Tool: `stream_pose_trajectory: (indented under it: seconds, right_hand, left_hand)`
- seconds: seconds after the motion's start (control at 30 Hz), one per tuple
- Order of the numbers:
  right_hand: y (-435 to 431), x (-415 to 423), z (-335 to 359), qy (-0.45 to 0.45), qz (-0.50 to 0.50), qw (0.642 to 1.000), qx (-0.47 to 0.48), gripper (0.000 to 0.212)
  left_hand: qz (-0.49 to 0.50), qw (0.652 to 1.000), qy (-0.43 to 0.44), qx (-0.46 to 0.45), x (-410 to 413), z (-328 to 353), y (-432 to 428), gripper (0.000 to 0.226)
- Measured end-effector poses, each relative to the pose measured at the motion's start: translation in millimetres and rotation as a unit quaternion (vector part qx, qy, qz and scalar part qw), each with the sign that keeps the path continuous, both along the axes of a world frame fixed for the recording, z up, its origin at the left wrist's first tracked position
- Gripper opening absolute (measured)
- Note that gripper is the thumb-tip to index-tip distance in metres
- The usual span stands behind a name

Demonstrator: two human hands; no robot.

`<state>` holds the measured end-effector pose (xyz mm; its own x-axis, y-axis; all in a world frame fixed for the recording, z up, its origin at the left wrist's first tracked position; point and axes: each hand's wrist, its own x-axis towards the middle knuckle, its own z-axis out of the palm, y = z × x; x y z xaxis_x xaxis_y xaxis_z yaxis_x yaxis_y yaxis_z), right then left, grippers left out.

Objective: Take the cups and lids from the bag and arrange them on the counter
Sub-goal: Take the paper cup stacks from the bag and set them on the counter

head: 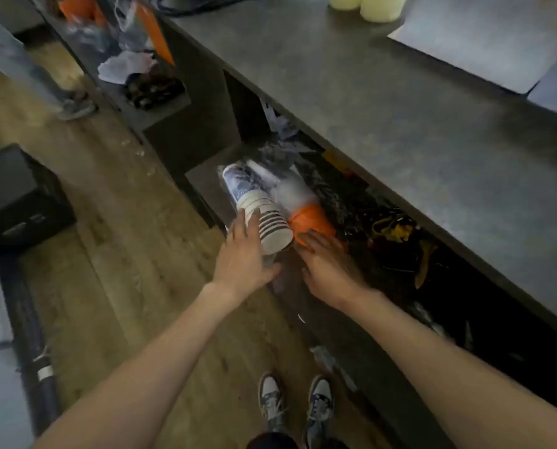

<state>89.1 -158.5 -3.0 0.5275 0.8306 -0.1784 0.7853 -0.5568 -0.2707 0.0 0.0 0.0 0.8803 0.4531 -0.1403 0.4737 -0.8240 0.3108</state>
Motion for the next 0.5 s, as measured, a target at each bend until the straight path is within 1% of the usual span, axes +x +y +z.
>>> stream_pose_trajectory:
  seconds: [0.07, 0.13, 0.17, 0.2, 0.27, 0.3, 0.37, 0.4, 0.43, 0.5]
  right_hand:
    - [11, 9, -1, -0.051, -0.046, 0.997, 0.043, 0.047]
    - [15, 13, 2, -0.117, -0.087, 0.988, 0.053, 0.028]
    - [13, 14, 1, -0.127, -0.099, 0.985, 0.058, 0.019]
    - [10, 12, -1, -0.121, -0.11, 0.985, 0.057, 0.017]
    - [2, 7, -12, -0.123, -0.119, 0.982, 0.08, 0.026]
    - [1, 6, -19, -0.122, -0.105, 0.982, 0.099, 0.027]
    - [3, 6, -29, -0.135, -0.036, 0.978, 0.156, 0.021]
    - [8, 8, -33, -0.14, -0.006, 0.974, 0.179, 0.021]
    - [14, 11, -35, -0.137, 0.009, 0.972, 0.19, 0.027]
    - [30, 20, -38, -0.104, -0.001, 0.978, 0.182, 0.047]
  left_hand:
    - [0.011, 1.0, -0.013, -0.022, 10, -10, 7, 0.114]
    - [0.015, 1.0, 0.005, -0.022, 18, -17, 10, 0.114]
    - [0.008, 1.0, 0.012, -0.013, 21, -21, 10, 0.116]
    - [-0.002, 1.0, 0.013, -0.001, 22, -26, 10, 0.117]
    - [-0.013, 1.0, 0.016, 0.022, 24, -32, 10, 0.119]
    - [-0.016, 0.999, 0.021, 0.034, 23, -35, 9, 0.118]
    - [-0.017, 0.999, 0.016, 0.029, 23, -39, 9, 0.112]
    - [-0.013, 1.0, 0.005, 0.011, 22, -39, 8, 0.108]
    - [-0.005, 1.0, -0.01, -0.014, 22, -39, 9, 0.102]
    - [0.02, 0.997, -0.048, -0.062, 22, -37, 13, 0.092]
